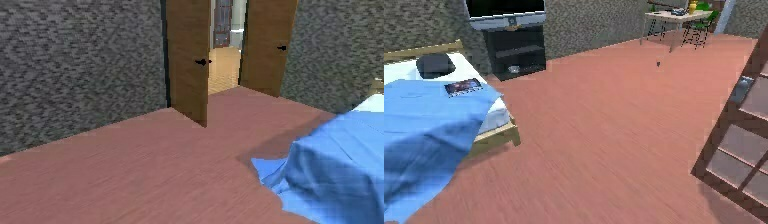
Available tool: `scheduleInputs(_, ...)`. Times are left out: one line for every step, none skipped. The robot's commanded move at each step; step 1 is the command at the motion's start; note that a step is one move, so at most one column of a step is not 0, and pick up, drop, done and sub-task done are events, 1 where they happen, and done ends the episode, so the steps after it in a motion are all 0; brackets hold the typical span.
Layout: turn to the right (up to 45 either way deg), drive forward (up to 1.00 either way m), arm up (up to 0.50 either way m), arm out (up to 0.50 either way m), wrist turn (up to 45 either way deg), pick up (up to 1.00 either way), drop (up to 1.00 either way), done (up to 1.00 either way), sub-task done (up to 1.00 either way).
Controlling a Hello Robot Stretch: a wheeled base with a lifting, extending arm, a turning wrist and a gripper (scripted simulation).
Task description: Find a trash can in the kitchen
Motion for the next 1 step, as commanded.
scheduleInputs(0.0, 1.0, 0.0, 0.0, 0.0, 0.0, 0.0, 0.0, 0.0)
